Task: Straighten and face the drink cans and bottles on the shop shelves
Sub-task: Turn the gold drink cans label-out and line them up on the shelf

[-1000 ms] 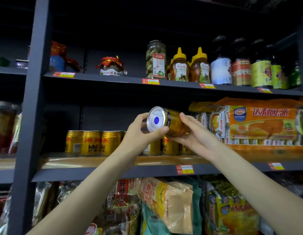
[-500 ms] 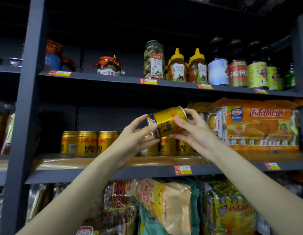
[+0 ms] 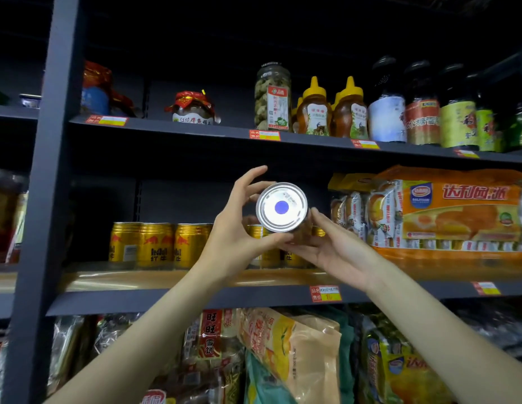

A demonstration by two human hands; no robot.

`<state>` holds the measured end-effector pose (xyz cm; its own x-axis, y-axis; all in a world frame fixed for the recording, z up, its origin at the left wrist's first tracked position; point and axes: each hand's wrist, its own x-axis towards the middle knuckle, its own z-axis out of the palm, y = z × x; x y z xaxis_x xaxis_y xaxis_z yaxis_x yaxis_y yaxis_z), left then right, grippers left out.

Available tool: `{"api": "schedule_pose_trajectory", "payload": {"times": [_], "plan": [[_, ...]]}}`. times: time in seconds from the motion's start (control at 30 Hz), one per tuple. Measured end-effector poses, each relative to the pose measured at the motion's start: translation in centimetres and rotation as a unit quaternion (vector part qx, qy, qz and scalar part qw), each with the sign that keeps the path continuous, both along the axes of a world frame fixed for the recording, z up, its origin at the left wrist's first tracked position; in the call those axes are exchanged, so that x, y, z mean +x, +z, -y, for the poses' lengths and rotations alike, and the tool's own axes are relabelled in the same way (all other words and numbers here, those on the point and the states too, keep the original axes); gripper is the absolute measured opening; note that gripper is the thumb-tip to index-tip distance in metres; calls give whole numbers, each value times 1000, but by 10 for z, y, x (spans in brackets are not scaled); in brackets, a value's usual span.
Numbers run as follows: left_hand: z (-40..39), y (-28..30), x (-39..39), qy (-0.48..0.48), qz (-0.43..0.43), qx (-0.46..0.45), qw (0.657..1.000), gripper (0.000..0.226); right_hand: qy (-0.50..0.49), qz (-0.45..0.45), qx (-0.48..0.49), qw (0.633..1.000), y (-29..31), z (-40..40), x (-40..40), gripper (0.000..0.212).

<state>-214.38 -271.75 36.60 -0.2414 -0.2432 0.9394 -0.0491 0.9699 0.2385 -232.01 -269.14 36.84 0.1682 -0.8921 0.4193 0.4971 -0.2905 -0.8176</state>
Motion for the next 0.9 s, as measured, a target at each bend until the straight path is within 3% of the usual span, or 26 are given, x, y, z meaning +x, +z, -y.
{"api": "schedule_pose_trajectory", "payload": {"times": [0.07,0.13,0.2,0.33,0.53,0.63,0.7,0.77,0.9], "plan": [[2,1,1,1,-2,1,1000,86,21,0,14,1000,2,1,0,41],[7,1,3,7,10,6,1000,86,6,-2,-5,1000,4,3,-1,38],[13,0,3,7,40,32,999,83,-50,-1,-67,996,6,5,-3,34],[24,0,0,-22,61,144,987,72,-187,-103,-206,955,3,4,-5,59],[36,-2,-6,-15,86,117,989,59,-187,-193,-263,927,-1,8,-12,81],[38,1,-13,-3,125,112,986,57,-235,-220,-271,907,3,8,-19,78],[41,7,-21,65,176,88,978,58,-279,-214,-261,899,10,7,-28,70],[46,15,-28,158,194,39,967,58,-367,-227,-259,864,22,4,-44,54],[56,23,-43,262,240,-12,935,57,-565,-318,-211,731,42,10,-95,33]]}}
